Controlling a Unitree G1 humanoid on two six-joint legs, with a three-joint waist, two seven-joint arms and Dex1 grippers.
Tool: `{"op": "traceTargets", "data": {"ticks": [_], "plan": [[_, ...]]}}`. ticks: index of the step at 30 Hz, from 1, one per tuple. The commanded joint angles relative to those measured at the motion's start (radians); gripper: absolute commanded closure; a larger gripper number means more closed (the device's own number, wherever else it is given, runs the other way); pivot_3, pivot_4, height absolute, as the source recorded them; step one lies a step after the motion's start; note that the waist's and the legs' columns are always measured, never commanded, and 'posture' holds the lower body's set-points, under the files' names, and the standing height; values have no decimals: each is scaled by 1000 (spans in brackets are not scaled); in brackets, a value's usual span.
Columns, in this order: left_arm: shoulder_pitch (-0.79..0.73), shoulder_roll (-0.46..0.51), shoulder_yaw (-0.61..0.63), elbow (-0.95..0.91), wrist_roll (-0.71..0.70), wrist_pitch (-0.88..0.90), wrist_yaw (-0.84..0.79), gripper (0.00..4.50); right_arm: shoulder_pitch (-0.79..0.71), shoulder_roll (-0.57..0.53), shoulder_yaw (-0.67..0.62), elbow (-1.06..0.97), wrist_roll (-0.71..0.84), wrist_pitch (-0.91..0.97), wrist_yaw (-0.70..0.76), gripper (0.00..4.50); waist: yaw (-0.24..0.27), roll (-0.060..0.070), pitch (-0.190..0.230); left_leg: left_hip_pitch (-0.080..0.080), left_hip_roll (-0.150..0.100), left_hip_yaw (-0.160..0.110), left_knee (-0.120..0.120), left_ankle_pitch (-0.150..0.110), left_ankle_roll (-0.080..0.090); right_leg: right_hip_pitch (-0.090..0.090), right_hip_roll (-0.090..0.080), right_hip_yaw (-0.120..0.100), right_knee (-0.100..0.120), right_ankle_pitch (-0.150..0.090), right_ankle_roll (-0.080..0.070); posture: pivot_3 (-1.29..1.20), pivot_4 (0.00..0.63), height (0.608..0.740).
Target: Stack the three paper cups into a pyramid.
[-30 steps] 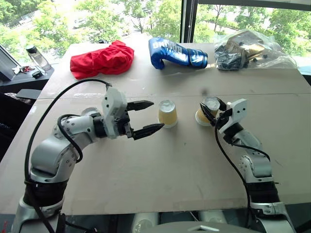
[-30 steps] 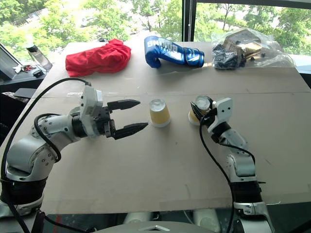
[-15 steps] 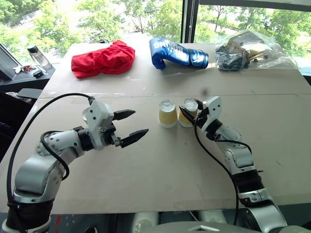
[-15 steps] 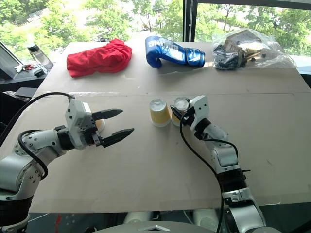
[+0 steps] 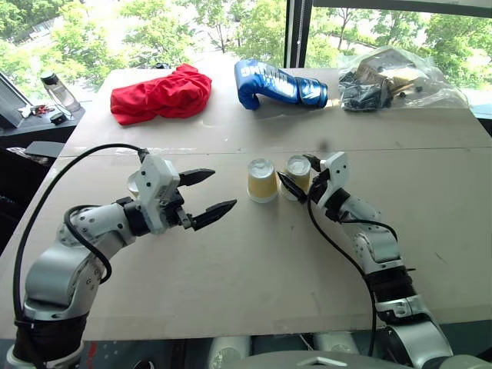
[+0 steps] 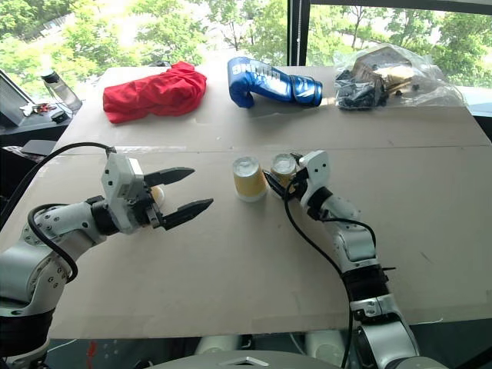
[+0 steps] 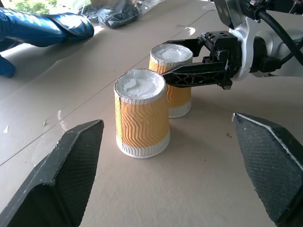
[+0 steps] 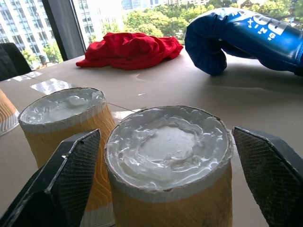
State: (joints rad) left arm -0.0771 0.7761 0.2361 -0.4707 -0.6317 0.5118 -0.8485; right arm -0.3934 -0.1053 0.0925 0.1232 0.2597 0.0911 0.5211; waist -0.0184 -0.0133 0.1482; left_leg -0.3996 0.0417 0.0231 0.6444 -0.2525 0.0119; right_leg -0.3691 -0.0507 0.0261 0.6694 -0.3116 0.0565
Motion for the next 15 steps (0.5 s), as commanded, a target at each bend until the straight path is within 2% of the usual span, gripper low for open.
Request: {"op": "traceTargets", "data": {"ticks": [1,4,9,14,15], "plan": [[20,-23,47,-36,0,-50,15,0,27,0,-29,-79,67,-57,65,47,0,0,0,0,0,0,0,0,0,0,0,0,0,0,0,0,150,740],[62,-79,63,-70,50,-113,83,0,57,-12,-58,-109,120,-74,111,47,0,0,0,0,1,0,0,0,0,0,0,0,0,0,0,0,150,740],[127,-303,111,-141,146,-226,345,0,96,-86,-115,-163,225,-103,261,47,3,-1,0,-1,1,0,0,-1,1,0,-2,0,0,0,0,0,150,740],[218,-494,25,-212,236,-268,516,0,155,-212,-122,-233,345,-51,484,47,5,-2,-1,0,0,0,1,-1,1,2,-3,0,0,0,0,0,150,740],[256,-532,-5,-216,307,-297,566,0,178,-269,-131,-261,377,-17,541,47,5,-2,-1,0,0,-1,1,-1,1,4,-3,0,-1,0,0,0,150,740]]}}
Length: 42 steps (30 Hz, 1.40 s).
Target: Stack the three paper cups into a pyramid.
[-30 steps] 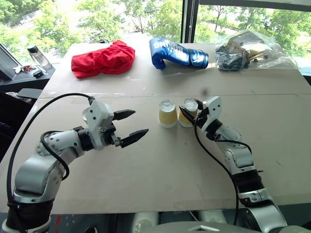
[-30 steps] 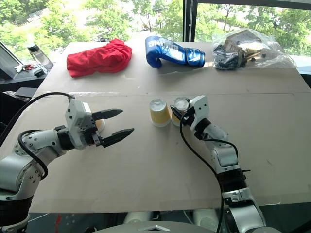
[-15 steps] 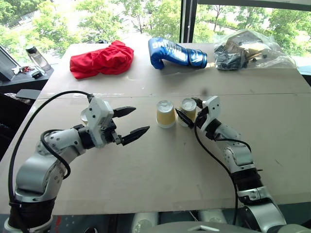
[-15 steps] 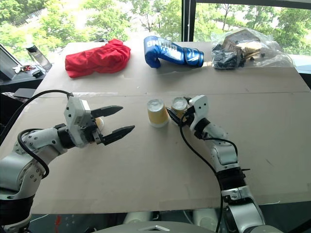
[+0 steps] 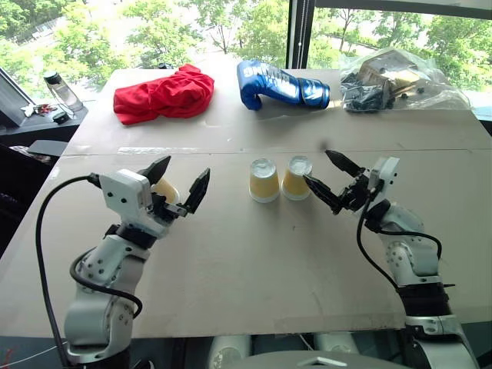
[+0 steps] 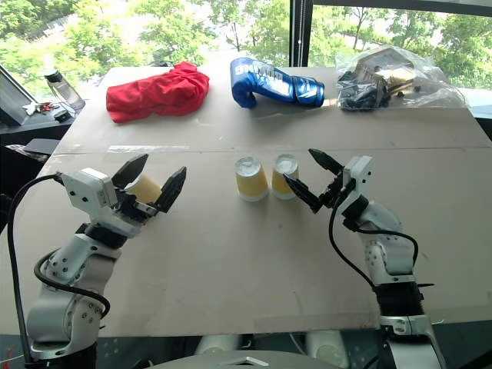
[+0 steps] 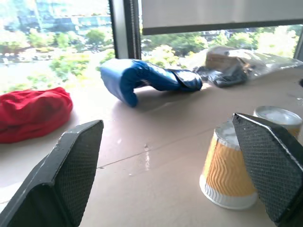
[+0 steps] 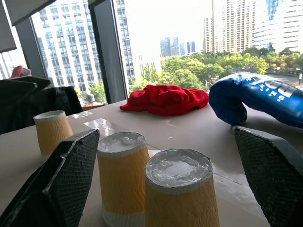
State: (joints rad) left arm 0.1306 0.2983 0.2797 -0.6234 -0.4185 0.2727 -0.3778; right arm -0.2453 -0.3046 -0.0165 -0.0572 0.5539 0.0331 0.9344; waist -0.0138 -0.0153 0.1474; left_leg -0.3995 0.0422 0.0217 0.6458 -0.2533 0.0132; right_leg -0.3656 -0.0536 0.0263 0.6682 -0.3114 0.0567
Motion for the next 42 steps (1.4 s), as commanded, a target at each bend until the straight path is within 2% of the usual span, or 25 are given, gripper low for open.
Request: {"op": "traceTargets", "data": {"ticks": [1,5,10,32,42], "plan": [[77,-88,-62,-61,148,-77,141,0,49,-116,-30,-105,108,65,176,47,0,0,0,1,0,0,0,0,0,1,0,0,0,0,0,0,150,740],[105,-145,-28,-18,252,-122,250,0,98,-210,-44,-173,153,105,246,47,1,-1,0,1,-1,-2,0,0,0,3,0,0,-2,0,0,0,150,740],[86,-117,29,49,271,-153,263,0,130,-249,-59,-233,167,124,257,47,1,-1,0,2,-1,-3,1,0,0,4,3,-1,-1,0,-1,0,150,740],[-79,-34,117,330,217,-179,232,0,125,-226,-56,-229,140,94,223,47,3,-2,1,1,-1,-3,3,0,0,4,1,-5,-2,0,0,0,150,740],[-117,-18,124,379,203,-180,220,0,84,-216,-42,-261,150,136,180,47,3,-2,1,1,-1,-4,3,0,0,4,1,-5,-2,0,0,0,150,740]]}}
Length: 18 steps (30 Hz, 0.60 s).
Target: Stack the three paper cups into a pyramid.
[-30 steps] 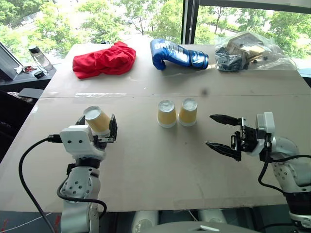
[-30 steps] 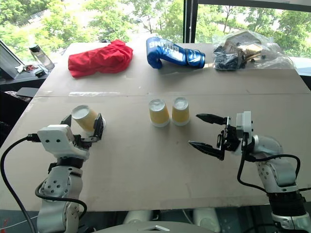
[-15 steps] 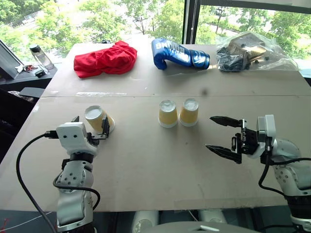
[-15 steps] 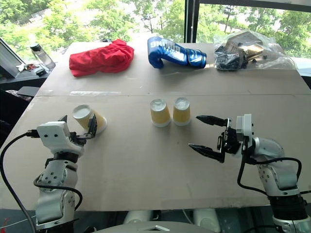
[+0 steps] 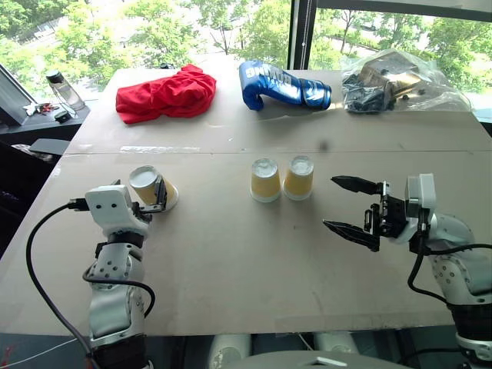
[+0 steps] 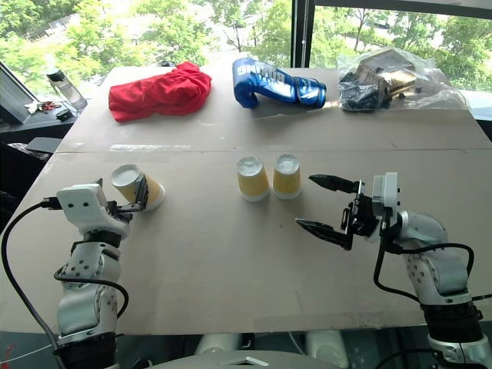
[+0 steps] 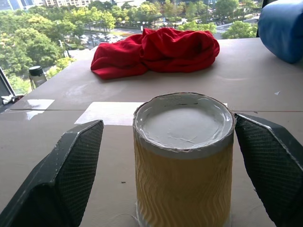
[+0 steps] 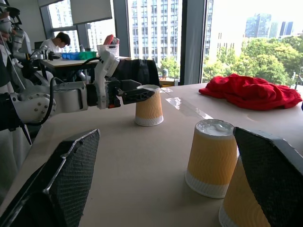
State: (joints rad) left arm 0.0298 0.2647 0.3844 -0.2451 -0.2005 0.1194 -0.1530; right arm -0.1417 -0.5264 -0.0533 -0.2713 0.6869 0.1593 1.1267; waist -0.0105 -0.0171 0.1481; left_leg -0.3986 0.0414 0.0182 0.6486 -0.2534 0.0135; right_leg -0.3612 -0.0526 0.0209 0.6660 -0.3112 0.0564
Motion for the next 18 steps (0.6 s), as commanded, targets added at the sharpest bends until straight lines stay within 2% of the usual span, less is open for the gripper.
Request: {"op": "traceTargets", "data": {"ticks": [1,2,3,4,8,18], "plan": [[-19,17,18,6,-18,-29,-8,0,-23,7,-3,-51,17,14,-18,47,0,0,0,0,0,0,0,0,0,0,0,0,0,0,0,0,150,740],[-22,18,17,10,-20,-30,-11,0,-26,8,-3,-54,17,18,-21,47,0,0,0,0,0,0,0,0,0,0,0,0,0,0,0,0,150,740],[-25,18,16,15,-23,-33,-16,416,-28,9,-2,-60,18,22,-25,0,0,0,0,0,0,0,0,0,0,0,0,0,0,0,0,0,150,740],[-29,17,16,18,-27,-32,-17,547,-29,9,-1,-64,19,26,-28,0,0,0,0,0,0,0,0,0,0,0,0,0,0,0,0,0,150,740],[-34,18,10,26,-35,-20,-26,2142,-29,12,-1,-76,19,36,-35,0,0,0,0,0,0,0,0,0,0,0,-1,0,0,0,0,0,150,740],[-58,22,9,27,-32,-24,-17,2155,-31,17,-5,-72,17,35,-37,0,0,0,0,0,0,0,0,0,0,0,-1,0,0,0,0,0,150,740]]}}
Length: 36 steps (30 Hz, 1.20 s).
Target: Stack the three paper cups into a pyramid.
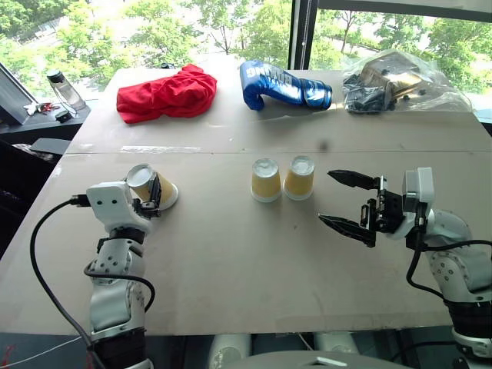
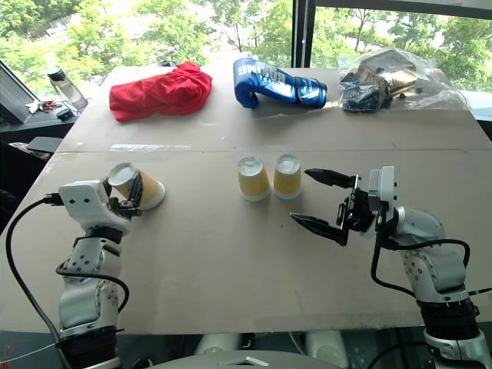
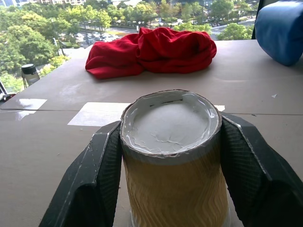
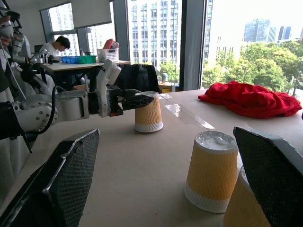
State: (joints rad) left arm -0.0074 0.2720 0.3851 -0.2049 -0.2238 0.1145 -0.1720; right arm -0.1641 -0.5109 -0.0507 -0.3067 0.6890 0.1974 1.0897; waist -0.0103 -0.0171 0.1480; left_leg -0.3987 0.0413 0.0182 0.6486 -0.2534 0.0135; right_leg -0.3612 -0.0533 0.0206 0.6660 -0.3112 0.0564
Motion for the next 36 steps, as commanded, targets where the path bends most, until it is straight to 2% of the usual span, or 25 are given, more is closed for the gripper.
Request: {"op": "traceTargets", "data": {"ticks": [1,7,13,18,22,25,31,36], "plan": [[-27,19,9,-14,-8,-20,1,2155,-8,2,-9,-36,16,-3,1,0,0,0,0,0,0,0,0,0,0,0,0,0,0,0,0,0,150,740],[-127,96,9,-1,-33,-2,-55,2155,-6,10,-24,-33,28,-6,-6,0,1,0,0,0,0,0,0,0,0,0,0,-1,0,0,0,0,150,740],[-299,246,-77,20,-172,71,-336,2155,6,-13,-87,-34,60,10,-45,0,4,-1,0,-1,0,-1,0,0,0,0,0,-1,0,0,0,0,150,740],[-492,305,-199,67,-260,177,-550,2155,14,-43,-146,-26,71,32,-76,0,8,-1,1,-2,-3,-1,1,0,0,0,1,-2,0,0,0,0,150,740],[-699,266,-307,156,-302,218,-700,2155,40,-58,-170,-8,34,10,-79,0,4,-1,1,-1,-2,-1,1,1,-2,0,3,-1,0,0,0,0,150,740],[-793,231,-370,238,-287,213,-787,2155,61,-61,-176,-10,18,0,-76,0,6,-1,1,-2,-2,-1,1,1,-2,-1,4,-1,-1,0,0,0,150,740],[-849,222,-455,363,-227,177,-915,2155,83,-44,-182,-27,-4,-3,-127,0,-7,0,2,-1,-2,1,0,1,-2,-1,5,1,-1,0,0,0,150,740],[-848,211,-456,401,-214,161,-952,2155,93,-39,-182,-41,-29,-9,-172,0,0,0,3,-3,-2,1,1,1,-2,-2,5,1,-1,0,0,0,150,740]]}}
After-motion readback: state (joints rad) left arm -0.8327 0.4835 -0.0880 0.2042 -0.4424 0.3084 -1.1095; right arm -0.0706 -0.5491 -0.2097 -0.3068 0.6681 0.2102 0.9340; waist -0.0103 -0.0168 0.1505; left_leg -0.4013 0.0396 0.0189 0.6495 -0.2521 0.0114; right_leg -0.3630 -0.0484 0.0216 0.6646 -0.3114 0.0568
